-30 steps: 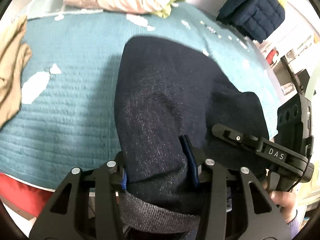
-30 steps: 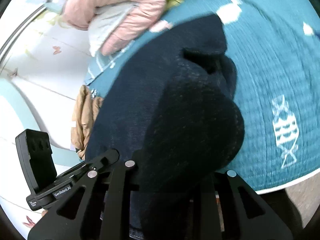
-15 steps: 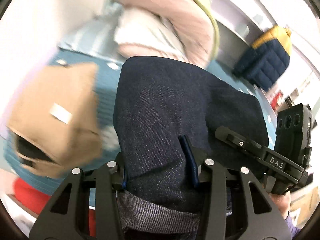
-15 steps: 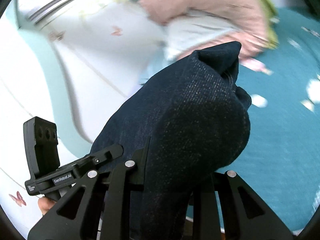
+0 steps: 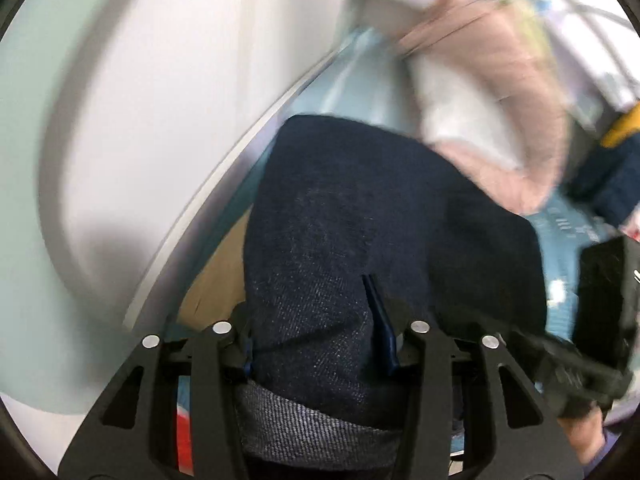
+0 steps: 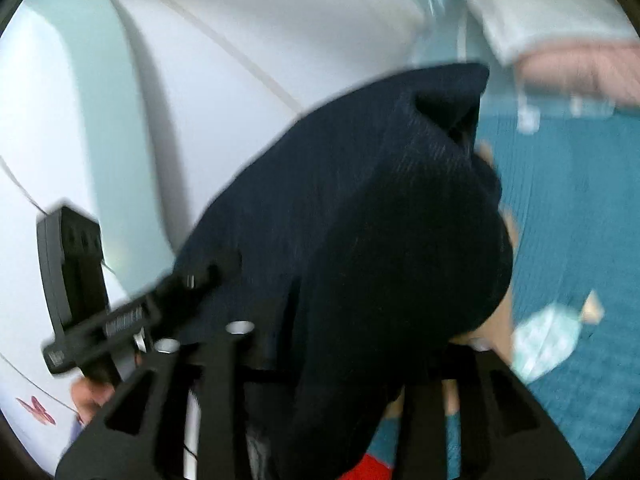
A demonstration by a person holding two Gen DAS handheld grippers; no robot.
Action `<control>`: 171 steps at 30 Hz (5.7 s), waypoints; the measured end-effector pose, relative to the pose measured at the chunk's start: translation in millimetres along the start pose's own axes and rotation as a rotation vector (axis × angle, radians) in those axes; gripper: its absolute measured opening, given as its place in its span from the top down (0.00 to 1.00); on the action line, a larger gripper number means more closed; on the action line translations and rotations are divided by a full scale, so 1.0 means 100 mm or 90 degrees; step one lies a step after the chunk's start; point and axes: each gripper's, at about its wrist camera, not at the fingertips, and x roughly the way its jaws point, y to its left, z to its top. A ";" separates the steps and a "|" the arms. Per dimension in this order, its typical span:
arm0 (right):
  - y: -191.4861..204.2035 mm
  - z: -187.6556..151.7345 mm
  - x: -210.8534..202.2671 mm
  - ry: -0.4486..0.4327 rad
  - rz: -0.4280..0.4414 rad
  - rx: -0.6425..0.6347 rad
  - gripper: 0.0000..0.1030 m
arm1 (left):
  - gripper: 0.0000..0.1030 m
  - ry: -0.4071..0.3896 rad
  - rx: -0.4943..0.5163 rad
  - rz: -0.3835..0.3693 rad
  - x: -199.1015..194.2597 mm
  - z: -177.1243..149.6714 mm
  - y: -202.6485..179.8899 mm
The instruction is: Fold large clothes
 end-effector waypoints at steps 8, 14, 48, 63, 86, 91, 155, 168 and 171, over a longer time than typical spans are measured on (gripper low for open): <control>-0.59 -0.28 0.17 0.019 -0.039 0.075 0.27 | 0.17 -0.007 -0.092 0.069 0.33 -0.37 0.40; -0.63 -0.26 -0.21 -0.017 -0.054 0.065 0.27 | 0.15 -0.102 -0.110 0.115 -0.24 -0.47 0.33; 0.80 -2.24 -4.48 -0.395 -0.345 -0.215 0.08 | 0.05 -0.350 0.118 0.058 -3.06 -2.15 -2.93; 1.02 -2.66 -4.91 -0.468 -0.353 -0.254 0.08 | 0.05 -0.429 0.160 0.055 -3.60 -2.51 -3.33; 0.98 -2.74 -5.03 -0.494 -0.335 -0.260 0.07 | 0.05 -0.468 0.165 0.045 -3.72 -2.64 -3.50; 0.97 -2.74 -5.04 -0.496 -0.331 -0.259 0.07 | 0.05 -0.470 0.164 0.043 -3.72 -2.64 -3.50; 0.97 -2.72 -5.04 -0.485 -0.317 -0.240 0.07 | 0.05 -0.482 0.155 0.057 -3.74 -2.67 -3.61; 0.93 -2.72 -5.01 -0.485 -0.318 -0.229 0.07 | 0.05 -0.480 0.151 0.065 -3.70 -2.71 -3.65; 0.91 -2.70 -5.02 -0.484 -0.316 -0.227 0.07 | 0.05 -0.478 0.150 0.067 -3.68 -2.73 -3.65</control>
